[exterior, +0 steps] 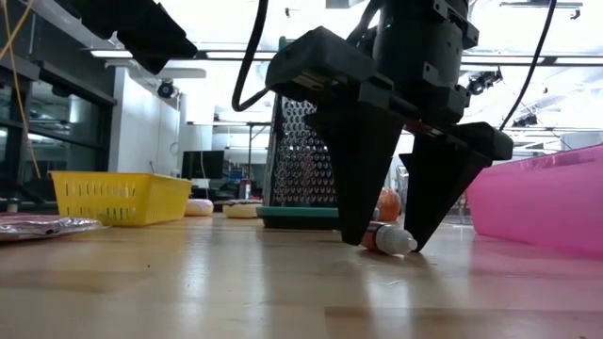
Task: Pick & Place Food Item
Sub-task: Put the orange food coloring bottle into the yellow bin
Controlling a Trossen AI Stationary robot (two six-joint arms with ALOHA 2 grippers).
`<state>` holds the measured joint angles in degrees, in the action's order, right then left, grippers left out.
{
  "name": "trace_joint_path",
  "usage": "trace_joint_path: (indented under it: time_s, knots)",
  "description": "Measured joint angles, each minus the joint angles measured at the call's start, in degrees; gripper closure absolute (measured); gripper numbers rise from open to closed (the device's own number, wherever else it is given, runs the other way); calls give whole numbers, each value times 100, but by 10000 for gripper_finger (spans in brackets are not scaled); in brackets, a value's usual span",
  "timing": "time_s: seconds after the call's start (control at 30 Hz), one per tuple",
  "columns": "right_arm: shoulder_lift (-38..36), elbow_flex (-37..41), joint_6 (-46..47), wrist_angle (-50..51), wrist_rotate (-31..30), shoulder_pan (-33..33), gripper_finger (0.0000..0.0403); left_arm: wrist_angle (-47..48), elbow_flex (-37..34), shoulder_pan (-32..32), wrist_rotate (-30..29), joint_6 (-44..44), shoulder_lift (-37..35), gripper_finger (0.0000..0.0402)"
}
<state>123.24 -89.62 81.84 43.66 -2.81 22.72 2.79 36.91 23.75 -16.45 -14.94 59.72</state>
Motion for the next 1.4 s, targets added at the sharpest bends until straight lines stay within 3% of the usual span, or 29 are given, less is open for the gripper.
trace_joint_path:
  time_s: [1.4]
  knots:
    - [-37, 13, -223, 433, -323, -35, 153, -9, 0, 2, -2, 0, 0, 293]
